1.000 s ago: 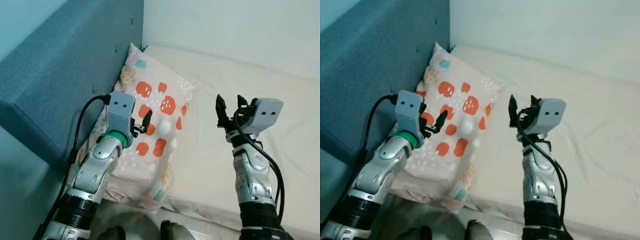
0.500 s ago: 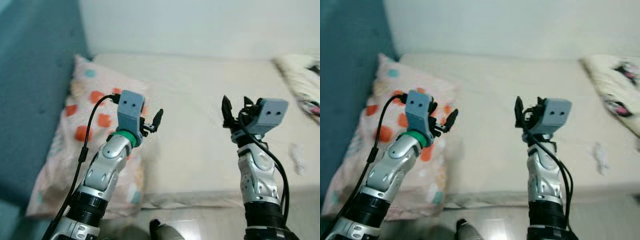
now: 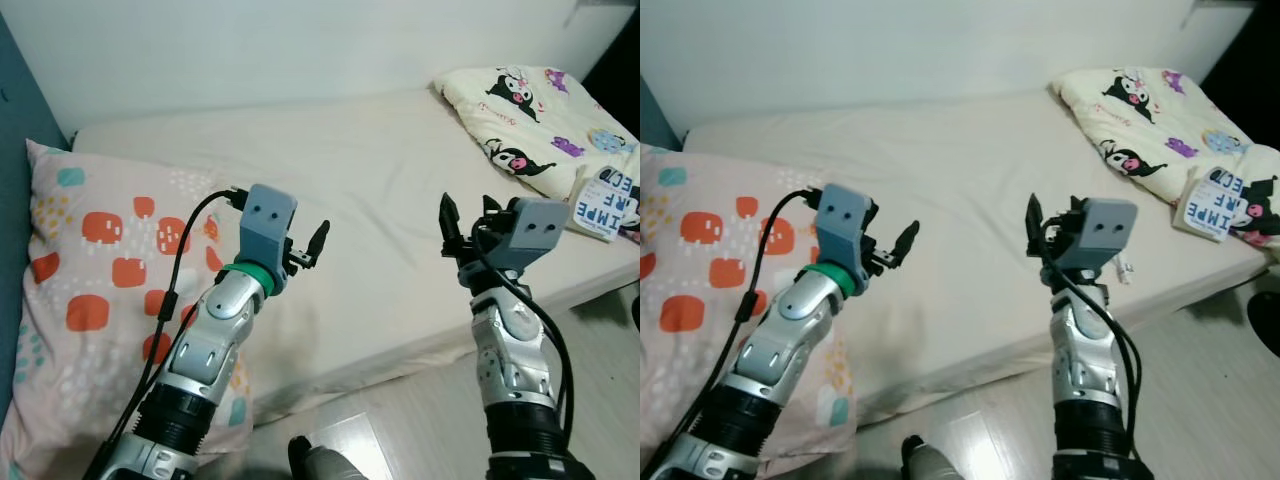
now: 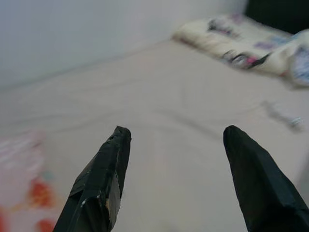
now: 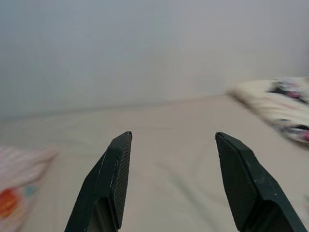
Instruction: Clean up the room
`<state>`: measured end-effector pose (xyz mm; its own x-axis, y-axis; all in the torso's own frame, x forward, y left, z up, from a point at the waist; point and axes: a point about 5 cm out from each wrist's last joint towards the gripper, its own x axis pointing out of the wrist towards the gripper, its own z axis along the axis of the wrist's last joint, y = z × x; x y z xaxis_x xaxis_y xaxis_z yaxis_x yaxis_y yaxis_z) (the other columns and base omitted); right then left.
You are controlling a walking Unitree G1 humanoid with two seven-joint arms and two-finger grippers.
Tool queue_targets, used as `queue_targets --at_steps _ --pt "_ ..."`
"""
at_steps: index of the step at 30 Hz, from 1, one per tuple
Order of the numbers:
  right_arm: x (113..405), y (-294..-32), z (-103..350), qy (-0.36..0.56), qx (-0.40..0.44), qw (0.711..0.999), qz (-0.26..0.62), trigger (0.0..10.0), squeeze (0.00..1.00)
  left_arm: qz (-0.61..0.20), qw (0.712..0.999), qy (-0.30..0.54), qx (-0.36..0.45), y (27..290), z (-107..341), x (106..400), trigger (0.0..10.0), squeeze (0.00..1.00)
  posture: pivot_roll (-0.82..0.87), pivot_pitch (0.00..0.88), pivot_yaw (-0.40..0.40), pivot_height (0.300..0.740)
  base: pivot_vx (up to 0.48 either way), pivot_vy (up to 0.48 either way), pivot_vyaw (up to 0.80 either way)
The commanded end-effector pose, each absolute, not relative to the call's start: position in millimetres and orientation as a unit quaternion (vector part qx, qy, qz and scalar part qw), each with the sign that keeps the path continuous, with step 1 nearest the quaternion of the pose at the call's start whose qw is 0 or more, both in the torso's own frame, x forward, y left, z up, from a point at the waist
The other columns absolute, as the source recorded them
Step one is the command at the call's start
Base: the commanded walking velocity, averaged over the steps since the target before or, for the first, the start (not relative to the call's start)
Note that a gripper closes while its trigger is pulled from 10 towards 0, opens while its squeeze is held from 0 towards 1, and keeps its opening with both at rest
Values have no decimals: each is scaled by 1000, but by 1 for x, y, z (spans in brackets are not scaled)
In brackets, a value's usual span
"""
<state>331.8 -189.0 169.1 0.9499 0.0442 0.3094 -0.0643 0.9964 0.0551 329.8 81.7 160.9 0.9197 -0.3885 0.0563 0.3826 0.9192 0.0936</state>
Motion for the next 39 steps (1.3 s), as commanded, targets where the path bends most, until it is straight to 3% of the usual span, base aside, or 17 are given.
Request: queue_targets --at_steps 1,39 --pt "331 -192 164 -147 32 988 23 10000 0 -201 978 -36 43 79 157 326 10000 0 -123 79 -8 740 0 -480 0" --pt "332 -188 162 -144 33 988 37 10000 0 -180 982 -35 50 82 155 332 10000 0 -123 74 -8 740 0 -442 0"
